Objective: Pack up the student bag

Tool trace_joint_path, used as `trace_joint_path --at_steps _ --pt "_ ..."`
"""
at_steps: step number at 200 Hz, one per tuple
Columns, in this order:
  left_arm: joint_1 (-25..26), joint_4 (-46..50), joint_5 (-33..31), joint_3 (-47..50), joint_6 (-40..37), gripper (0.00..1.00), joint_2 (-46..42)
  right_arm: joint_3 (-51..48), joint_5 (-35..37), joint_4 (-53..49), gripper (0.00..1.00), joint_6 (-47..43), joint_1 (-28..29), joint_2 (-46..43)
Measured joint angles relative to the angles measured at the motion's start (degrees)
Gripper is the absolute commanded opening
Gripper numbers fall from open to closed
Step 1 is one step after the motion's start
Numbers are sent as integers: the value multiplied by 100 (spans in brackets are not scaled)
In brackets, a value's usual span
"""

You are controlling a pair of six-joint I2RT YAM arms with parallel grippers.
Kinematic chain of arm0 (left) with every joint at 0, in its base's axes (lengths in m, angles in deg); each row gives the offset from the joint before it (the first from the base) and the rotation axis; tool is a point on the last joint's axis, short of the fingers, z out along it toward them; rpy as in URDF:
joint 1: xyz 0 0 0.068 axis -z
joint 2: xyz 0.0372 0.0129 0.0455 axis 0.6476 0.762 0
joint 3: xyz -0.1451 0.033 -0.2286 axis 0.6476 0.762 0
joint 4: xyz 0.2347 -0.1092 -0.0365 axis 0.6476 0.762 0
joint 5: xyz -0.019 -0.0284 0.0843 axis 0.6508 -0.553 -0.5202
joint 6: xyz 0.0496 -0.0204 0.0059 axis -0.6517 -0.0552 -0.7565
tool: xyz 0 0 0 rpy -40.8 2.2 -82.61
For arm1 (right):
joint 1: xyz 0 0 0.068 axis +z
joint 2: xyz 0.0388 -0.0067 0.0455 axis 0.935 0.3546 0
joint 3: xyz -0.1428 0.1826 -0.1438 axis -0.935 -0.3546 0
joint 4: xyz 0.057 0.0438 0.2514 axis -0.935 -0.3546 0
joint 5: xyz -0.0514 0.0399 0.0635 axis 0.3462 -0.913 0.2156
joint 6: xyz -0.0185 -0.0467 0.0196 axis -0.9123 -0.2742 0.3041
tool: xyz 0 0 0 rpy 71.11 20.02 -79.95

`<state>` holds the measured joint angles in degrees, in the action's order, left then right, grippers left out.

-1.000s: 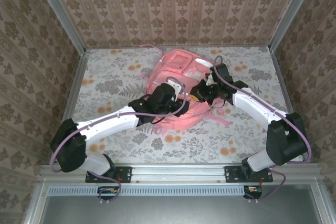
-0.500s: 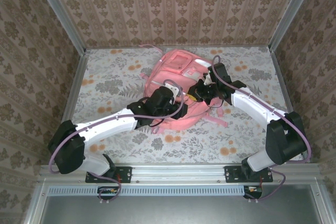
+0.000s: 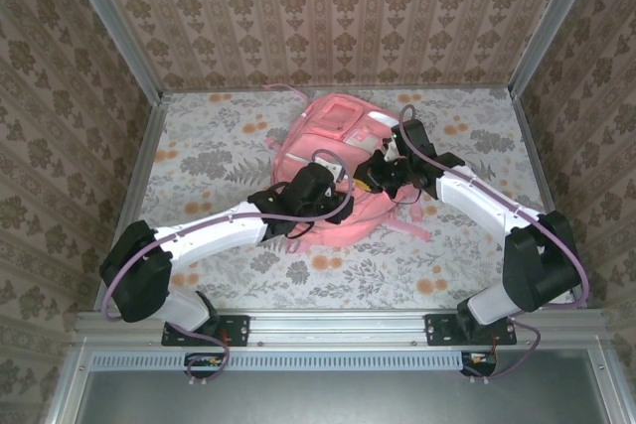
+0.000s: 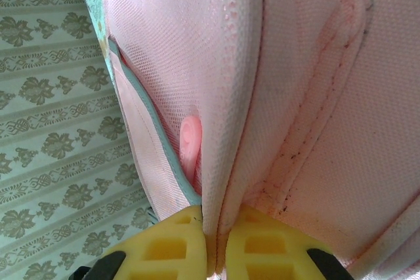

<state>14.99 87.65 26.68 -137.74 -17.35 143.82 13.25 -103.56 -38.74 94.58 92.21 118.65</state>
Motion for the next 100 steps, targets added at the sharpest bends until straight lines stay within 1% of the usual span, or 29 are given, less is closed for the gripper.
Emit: trace_joint_path --at_steps 15,35,47,58,100 --pt "-15 -2 -26 0 52 28 0 0 2 4 9 2 17 4" --pt "-39 0 -59 0 151 20 0 0 9 42 9 2 44 20" --pt "-68 7 -55 2 203 8 0 4 37 48 9 2 55 24" --pt "-52 -17 7 2 146 0 -2 13 48 72 9 2 59 26" --pt "-20 -94 -31 92 66 0 -120 85 199 -24 8 -68 98 26"
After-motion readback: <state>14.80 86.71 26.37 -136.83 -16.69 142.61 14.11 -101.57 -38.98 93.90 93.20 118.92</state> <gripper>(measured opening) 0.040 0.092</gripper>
